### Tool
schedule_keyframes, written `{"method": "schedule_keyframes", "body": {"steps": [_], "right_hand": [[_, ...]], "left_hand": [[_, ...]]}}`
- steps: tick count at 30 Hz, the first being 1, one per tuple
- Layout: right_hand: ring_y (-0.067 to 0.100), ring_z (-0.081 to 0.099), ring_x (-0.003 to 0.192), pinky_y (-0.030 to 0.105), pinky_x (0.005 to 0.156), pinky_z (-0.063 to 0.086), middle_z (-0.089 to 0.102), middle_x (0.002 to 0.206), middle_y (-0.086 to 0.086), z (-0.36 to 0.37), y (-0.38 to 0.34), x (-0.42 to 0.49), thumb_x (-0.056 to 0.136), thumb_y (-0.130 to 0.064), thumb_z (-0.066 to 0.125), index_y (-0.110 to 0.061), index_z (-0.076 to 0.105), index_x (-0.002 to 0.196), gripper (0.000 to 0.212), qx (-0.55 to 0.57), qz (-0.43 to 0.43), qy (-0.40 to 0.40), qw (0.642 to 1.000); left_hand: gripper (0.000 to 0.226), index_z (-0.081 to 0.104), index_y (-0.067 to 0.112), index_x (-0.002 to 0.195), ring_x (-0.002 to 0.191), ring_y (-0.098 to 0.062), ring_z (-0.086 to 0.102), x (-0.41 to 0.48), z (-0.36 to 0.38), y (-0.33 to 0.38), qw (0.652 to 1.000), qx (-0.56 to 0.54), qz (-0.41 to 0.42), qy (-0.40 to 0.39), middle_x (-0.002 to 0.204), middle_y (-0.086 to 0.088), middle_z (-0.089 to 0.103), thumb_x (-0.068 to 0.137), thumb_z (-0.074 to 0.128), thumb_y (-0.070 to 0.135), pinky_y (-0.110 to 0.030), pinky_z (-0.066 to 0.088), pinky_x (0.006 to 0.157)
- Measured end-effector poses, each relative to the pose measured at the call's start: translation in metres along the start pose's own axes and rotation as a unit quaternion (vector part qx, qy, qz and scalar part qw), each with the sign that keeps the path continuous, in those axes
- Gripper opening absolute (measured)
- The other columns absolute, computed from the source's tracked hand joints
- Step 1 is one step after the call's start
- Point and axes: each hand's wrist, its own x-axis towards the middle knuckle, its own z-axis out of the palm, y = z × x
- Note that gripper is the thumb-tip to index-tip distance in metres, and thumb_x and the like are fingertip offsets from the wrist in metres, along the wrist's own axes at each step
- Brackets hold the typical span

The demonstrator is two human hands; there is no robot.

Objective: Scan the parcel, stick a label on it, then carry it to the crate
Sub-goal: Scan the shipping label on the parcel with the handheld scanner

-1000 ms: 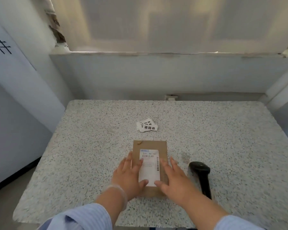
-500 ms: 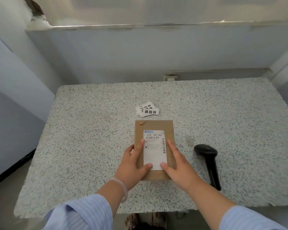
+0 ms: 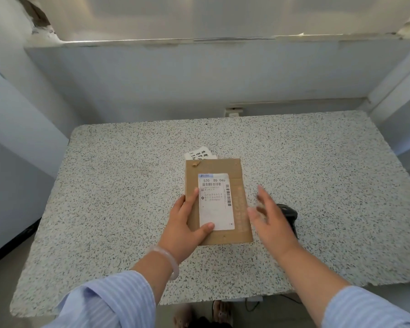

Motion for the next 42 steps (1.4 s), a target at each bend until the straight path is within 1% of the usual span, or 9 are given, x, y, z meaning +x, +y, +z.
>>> {"method": "schedule_keyframes", "body": {"steps": [2,4,9,15,17,21,25,33,42], "right_hand": [[0.027,0.038,0.133,0.056,0.102,0.04,0.033,0.151,-0.001,-0.015,0.013,0.006,0.092,-0.044,0.052,-0.044,0.016,0.146,0.064,-0.071,0.049,0.106,0.991],[0.033,0.038,0.132,0.052,0.103,0.038,0.035,0.148,0.009,-0.029,0.031,0.013,0.091,-0.035,0.058,-0.029,0.015,0.15,0.073,-0.154,0.098,0.154,0.971],[0.036,0.043,0.13,0.054,0.104,0.04,0.038,0.147,0.015,-0.04,0.068,0.023,0.089,-0.036,0.061,-0.026,0.012,0.15,0.079,-0.135,0.179,0.124,0.967],[0.037,0.053,0.117,0.038,0.088,0.043,0.049,0.139,0.015,-0.037,0.078,0.026,0.091,-0.027,0.062,-0.03,0.009,0.15,0.08,-0.051,0.203,0.055,0.976],[0.036,0.055,0.113,0.037,0.088,0.043,0.05,0.139,0.015,-0.037,0.08,0.025,0.091,-0.023,0.062,-0.032,0.008,0.15,0.08,-0.053,0.188,0.051,0.979],[0.02,0.058,0.079,0.032,0.065,0.046,0.059,0.114,0.009,-0.037,0.07,0.014,0.09,-0.028,0.062,-0.037,0.017,0.145,0.072,-0.055,0.142,0.061,0.986],[0.015,0.061,0.075,0.025,0.054,0.044,0.058,0.108,0.004,-0.034,0.037,0.001,0.091,-0.028,0.061,-0.041,0.017,0.142,0.069,0.009,0.081,0.089,0.993],[0.008,0.062,0.093,0.017,0.069,0.045,0.055,0.11,-0.017,-0.027,-0.045,-0.056,0.091,-0.036,0.057,-0.052,0.02,0.132,0.057,0.076,-0.065,0.085,0.991],[0.004,0.06,0.089,0.015,0.069,0.045,0.058,0.109,-0.013,-0.009,-0.079,-0.086,0.091,-0.041,0.055,-0.051,0.02,0.13,0.054,0.082,-0.097,0.056,0.99]], "left_hand": [[0.088,0.012,0.057,0.141,0.136,-0.019,0.029,0.0,0.001,-0.003,1.0,0.0,-0.005,0.002,0.154,0.001,0.017,0.077,0.07,0.045,-0.042,0.033,0.111],[0.087,0.012,0.055,0.142,0.136,-0.019,0.029,0.001,0.002,-0.006,1.0,0.004,-0.007,0.009,0.154,0.001,0.018,0.077,0.07,0.044,-0.042,0.033,0.111],[0.087,0.013,0.053,0.143,0.136,-0.019,0.029,0.001,0.007,-0.012,1.0,0.008,-0.008,0.019,0.153,0.001,0.019,0.077,0.07,0.045,-0.043,0.033,0.111],[0.086,0.013,0.053,0.142,0.136,-0.018,0.028,0.002,0.015,-0.016,0.999,0.022,-0.007,0.022,0.153,0.001,0.019,0.077,0.069,0.046,-0.042,0.032,0.111],[0.087,0.014,0.053,0.143,0.136,-0.018,0.029,0.002,0.016,-0.017,0.999,0.021,-0.006,0.026,0.152,0.0,0.021,0.077,0.07,0.045,-0.042,0.033,0.111],[0.087,0.014,0.053,0.143,0.136,-0.019,0.029,0.0,0.016,-0.017,0.999,0.028,-0.01,0.028,0.153,-0.001,0.021,0.077,0.07,0.045,-0.043,0.033,0.111],[0.087,0.014,0.053,0.143,0.134,-0.019,0.03,-0.003,0.014,-0.011,0.999,0.012,-0.012,0.036,0.152,-0.001,0.022,0.077,0.071,0.043,-0.042,0.032,0.111],[0.088,0.013,0.053,0.141,0.133,-0.017,0.03,-0.009,0.005,0.01,0.998,0.009,0.015,0.057,0.152,0.0,0.022,0.077,0.071,0.041,-0.036,0.032,0.109],[0.087,0.014,0.054,0.142,0.137,-0.019,0.025,-0.015,0.003,0.016,0.998,0.013,0.026,0.064,0.155,-0.002,0.016,0.078,0.071,0.04,-0.033,0.028,0.108]]}}
